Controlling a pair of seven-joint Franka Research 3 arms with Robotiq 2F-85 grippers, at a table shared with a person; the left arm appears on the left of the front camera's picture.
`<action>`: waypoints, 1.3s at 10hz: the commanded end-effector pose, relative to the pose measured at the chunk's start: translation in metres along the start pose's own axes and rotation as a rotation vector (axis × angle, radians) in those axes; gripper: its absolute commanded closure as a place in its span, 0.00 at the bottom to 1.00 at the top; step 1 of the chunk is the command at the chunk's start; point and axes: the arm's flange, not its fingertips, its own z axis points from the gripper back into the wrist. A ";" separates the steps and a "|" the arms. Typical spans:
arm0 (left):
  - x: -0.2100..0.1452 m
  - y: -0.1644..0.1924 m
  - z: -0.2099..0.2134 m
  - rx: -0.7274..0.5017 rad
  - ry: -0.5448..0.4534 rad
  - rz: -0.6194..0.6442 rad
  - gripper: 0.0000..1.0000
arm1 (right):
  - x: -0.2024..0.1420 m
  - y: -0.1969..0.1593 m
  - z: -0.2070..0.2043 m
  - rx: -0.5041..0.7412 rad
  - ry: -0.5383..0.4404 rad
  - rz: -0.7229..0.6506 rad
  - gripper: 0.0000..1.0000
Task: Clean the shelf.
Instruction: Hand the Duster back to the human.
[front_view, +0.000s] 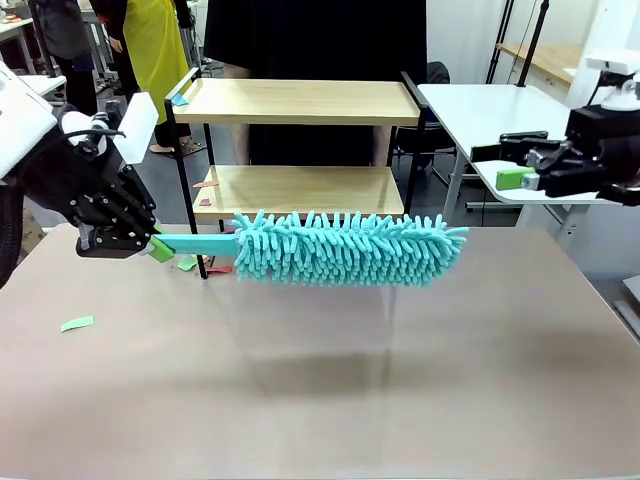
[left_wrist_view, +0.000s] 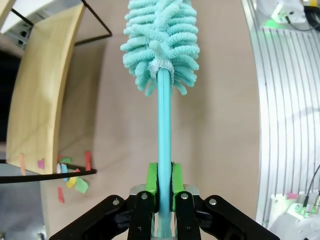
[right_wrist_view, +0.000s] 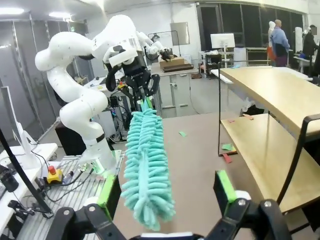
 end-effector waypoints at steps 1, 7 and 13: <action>-0.006 0.000 -0.007 0.015 -0.057 -0.025 0.87 | -0.010 0.014 -0.020 -0.047 0.004 0.050 0.00; 0.002 0.007 -0.009 0.003 -0.083 -0.057 0.87 | -0.036 0.007 -0.053 -0.018 0.000 -0.018 0.00; 0.002 0.007 -0.009 0.003 -0.083 -0.057 0.87 | -0.065 0.018 -0.072 0.025 -0.005 -0.064 0.00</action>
